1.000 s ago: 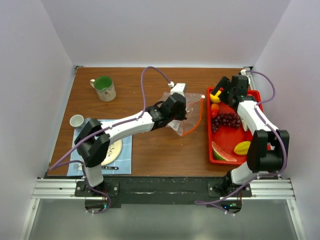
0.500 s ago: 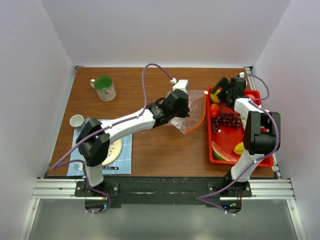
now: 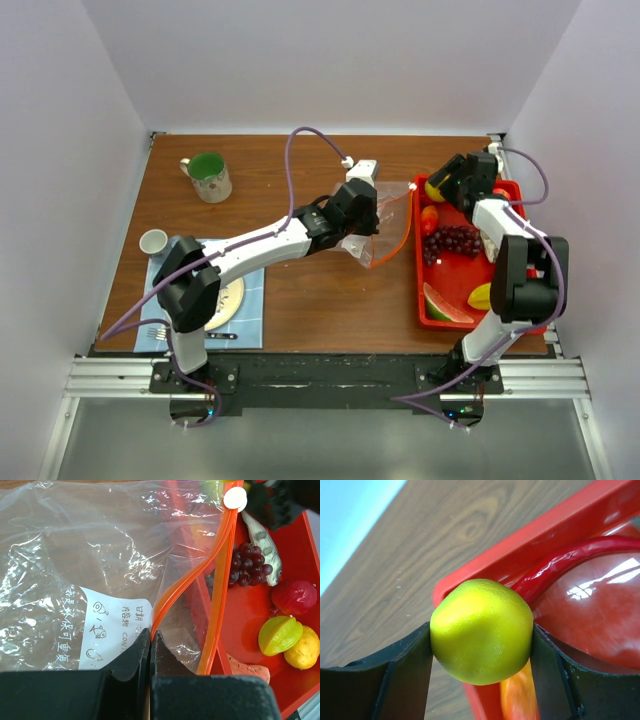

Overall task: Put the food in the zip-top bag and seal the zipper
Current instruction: Pick up the fake fruit from the bin, then place the fake fruit in the zipper food storage bag.

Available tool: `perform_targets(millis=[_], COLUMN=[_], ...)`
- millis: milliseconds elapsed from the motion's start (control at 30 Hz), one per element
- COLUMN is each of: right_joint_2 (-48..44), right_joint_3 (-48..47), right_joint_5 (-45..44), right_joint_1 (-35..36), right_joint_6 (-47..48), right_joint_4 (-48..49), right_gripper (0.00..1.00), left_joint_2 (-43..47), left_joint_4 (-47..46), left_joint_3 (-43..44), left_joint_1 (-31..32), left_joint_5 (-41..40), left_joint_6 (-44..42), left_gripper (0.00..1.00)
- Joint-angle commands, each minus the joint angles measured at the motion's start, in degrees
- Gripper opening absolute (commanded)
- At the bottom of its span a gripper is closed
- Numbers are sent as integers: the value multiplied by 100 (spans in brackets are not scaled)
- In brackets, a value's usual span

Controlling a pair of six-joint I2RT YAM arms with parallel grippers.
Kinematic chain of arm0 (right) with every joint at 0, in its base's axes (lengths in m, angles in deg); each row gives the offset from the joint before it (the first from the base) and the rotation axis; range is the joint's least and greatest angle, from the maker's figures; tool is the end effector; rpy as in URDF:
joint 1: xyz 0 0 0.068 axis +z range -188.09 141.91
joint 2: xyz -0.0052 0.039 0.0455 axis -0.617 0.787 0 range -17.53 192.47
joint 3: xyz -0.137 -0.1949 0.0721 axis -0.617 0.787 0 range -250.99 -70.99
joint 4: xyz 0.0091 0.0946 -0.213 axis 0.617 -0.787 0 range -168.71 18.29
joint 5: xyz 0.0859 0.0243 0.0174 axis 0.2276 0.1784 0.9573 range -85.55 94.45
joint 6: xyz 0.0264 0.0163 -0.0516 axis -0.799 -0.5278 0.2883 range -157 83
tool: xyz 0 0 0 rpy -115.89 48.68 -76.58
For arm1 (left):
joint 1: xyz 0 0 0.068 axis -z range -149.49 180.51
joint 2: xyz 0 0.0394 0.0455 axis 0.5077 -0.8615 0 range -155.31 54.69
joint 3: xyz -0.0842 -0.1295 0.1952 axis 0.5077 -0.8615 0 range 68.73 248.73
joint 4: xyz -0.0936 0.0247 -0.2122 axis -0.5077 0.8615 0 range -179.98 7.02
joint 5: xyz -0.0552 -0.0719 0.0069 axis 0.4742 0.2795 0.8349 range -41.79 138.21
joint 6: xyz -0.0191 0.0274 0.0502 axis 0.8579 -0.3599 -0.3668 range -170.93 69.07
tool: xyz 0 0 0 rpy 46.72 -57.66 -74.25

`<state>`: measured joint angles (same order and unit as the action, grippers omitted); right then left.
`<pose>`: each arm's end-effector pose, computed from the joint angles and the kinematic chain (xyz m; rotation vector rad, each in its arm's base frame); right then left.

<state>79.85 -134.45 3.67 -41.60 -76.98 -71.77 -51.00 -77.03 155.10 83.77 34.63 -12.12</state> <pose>0.3600 -0.0227 0.2145 0.8167 2.0265 0.3497 0.2515 -0.3193 0.2668 0.1331 2.1930 -0.6886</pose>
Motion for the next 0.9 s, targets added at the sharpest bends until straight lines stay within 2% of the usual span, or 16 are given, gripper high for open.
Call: perform_targets(millis=[0,100,233,267,333,433,533,600,733,767,833,867], right_joint_2=[-851,-1492,-2775,-3117,-3926,-4622,-4851,-4756,-4299,-4228,-4096,-3991], right_joint_3=[-325,-203,403,570,1036,1344,1679,1688,1775,1793,1706,1679], right_joint_5=[-335,-388,-55,285,630,439,316,-183,-326,-362,-475,-502], right_joint_1=[-18,-18,-18,-10,174,850,1649,2246,2486,2478,2486,2487], right_joint_6=[193,254,229,176,-8,-192,-509,-554,-607,-607,-519,-510], right_joint_4=[-705,-1250,-1742,-1813,-1761,-2068,-1859,-1893,-1806,-1814,-1893,-1902], right_gripper=[19,15,15,15,15,17,17,18,21,26,31,37], left_joint_2=[13,-22,-101,-110,-110,-66,4,74,329,408,637,707], left_joint_4=[-108,-117,-21,-29,-47,-64,-108,-100,-214,-266,-494,-547], left_joint_3=[223,284,398,407,416,434,434,442,206,118,-136,-199], left_joint_1=[-43,-43,-61,-61,-61,-43,-17,-8,27,27,27,27], left_joint_5=[-13,-48,-48,-4,57,180,216,268,330,382,488,619], left_joint_6=[-49,-66,-101,-101,-84,-31,-5,22,74,109,180,215], left_gripper=[0,0,0,0,0,0,0,0,0,0,0,0])
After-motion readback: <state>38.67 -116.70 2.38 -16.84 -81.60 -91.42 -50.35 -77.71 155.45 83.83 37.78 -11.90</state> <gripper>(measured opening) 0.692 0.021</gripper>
